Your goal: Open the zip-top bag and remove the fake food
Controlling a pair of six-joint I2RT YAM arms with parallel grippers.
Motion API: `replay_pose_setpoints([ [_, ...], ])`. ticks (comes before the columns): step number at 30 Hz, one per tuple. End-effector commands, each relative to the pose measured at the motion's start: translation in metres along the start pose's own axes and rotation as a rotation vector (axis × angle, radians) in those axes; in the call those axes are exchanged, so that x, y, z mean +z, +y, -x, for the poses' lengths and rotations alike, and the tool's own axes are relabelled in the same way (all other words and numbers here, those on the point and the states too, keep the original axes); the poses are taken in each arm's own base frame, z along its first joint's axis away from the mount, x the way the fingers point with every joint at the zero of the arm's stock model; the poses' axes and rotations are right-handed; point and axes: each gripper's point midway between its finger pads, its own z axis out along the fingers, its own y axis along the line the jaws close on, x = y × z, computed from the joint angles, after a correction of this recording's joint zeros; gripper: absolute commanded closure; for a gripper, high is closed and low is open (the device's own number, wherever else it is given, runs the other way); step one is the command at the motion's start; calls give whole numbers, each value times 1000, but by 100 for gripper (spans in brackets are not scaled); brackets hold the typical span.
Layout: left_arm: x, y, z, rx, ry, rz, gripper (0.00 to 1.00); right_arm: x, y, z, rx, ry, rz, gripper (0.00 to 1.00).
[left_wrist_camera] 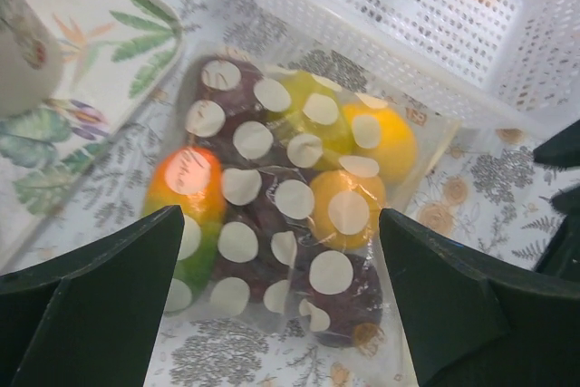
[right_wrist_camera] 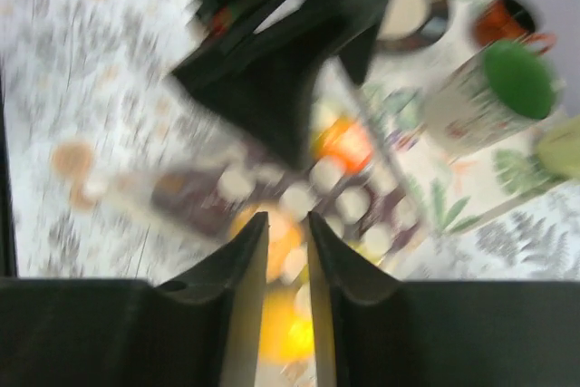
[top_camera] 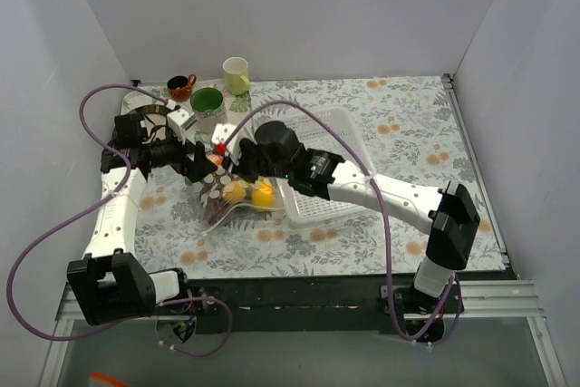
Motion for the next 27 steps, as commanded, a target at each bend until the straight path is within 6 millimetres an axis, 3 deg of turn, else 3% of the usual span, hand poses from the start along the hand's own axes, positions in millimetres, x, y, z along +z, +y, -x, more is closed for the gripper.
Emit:
replay_pose_setpoints([
  [1,12,-11,-27,-63,16,-68,11,-21,53,-68,-151,171,35,63],
  [2,15,-9,-30,-69,21,-68,11,-22,60,-87,-175,186,24,59],
  [8,37,12,-41,-102,43,-33,12,-16,58,-118,-244,227,-94,52],
  [14,61,23,-60,-97,109,-9,14,-8,25,-124,-329,192,-303,52],
  [18,70,28,-73,-100,136,2,15,6,28,-136,-357,194,-290,50],
  [21,76,31,-87,-101,170,14,16,13,43,-147,-347,215,-205,41],
  [27,82,29,-106,-85,215,19,17,13,62,-148,-303,212,-111,4],
])
